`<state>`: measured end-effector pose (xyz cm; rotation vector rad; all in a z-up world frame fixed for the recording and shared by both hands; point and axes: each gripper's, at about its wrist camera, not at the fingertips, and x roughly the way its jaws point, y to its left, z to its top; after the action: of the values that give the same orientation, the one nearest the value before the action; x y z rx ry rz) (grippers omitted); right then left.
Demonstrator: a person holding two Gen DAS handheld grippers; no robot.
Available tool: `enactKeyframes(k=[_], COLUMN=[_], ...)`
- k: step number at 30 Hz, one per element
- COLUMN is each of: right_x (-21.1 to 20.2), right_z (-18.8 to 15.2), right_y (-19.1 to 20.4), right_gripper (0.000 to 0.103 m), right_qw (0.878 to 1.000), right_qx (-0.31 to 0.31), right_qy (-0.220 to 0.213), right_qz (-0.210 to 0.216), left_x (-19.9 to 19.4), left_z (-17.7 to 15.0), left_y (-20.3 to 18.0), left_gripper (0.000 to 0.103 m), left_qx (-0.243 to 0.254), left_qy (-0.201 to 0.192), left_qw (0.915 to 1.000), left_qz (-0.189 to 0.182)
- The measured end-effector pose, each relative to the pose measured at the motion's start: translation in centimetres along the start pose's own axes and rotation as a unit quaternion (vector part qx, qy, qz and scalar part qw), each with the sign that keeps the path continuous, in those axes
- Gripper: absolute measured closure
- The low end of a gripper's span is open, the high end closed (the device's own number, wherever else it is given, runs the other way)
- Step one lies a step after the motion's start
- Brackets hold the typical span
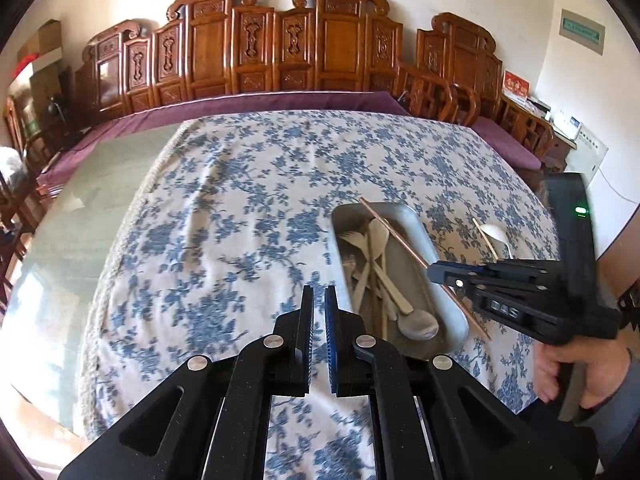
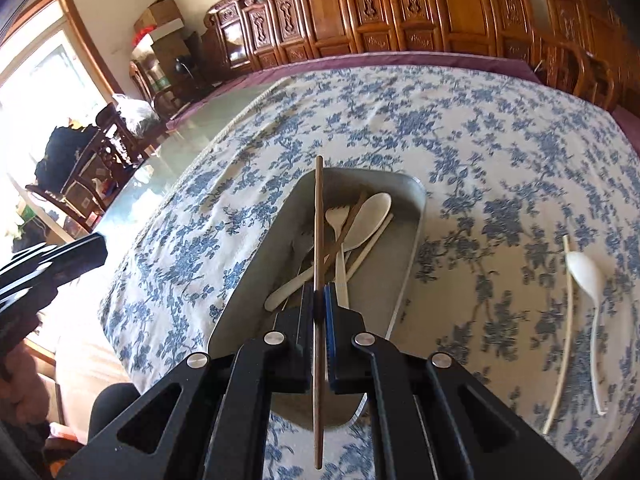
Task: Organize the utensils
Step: 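Lower the wooden chopstick into the grey box and open the right gripper, then move the right gripper to the remaining white plastic spoon and grasp it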
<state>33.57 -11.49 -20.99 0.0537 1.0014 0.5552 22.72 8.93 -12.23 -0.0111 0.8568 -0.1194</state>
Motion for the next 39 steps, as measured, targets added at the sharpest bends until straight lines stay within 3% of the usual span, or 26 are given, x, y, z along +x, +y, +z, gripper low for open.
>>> enactKeyframes(k=[9,18,27,39], right_x=[3.7,4.6,-0.5,-8.8], right_z=[0.8,0.5,-0.7,-3.8], right_y=[0.2,1.7,2.0,-2.5], right_gripper=[0.097,0.098,0.098,0.098], right_qw=[0.999,0.999,0.997,0.994], right_qx=[0.038,0.009,-0.052,-0.051], right_qy=[0.029,0.033,-0.006,-0.05], right_qz=[-0.01,-0.027,-0.055,-0.078], left_x=[-1.2,-1.9,-3.0,-5.6], left_z=[-1.4,-2.6,-2.9,-2.7], left_y=[2.3,2.8,1.3,-2.7], left_gripper=[0.099,0.099,0.099,0.098], left_qx=[-0.007,-0.016,-0.006,0.012], left_qy=[0.0,-0.005,-0.017,-0.032], left_qw=[1.0,0.9999,0.9998,0.9993], left_qz=[0.005,-0.002,-0.012,-0.015])
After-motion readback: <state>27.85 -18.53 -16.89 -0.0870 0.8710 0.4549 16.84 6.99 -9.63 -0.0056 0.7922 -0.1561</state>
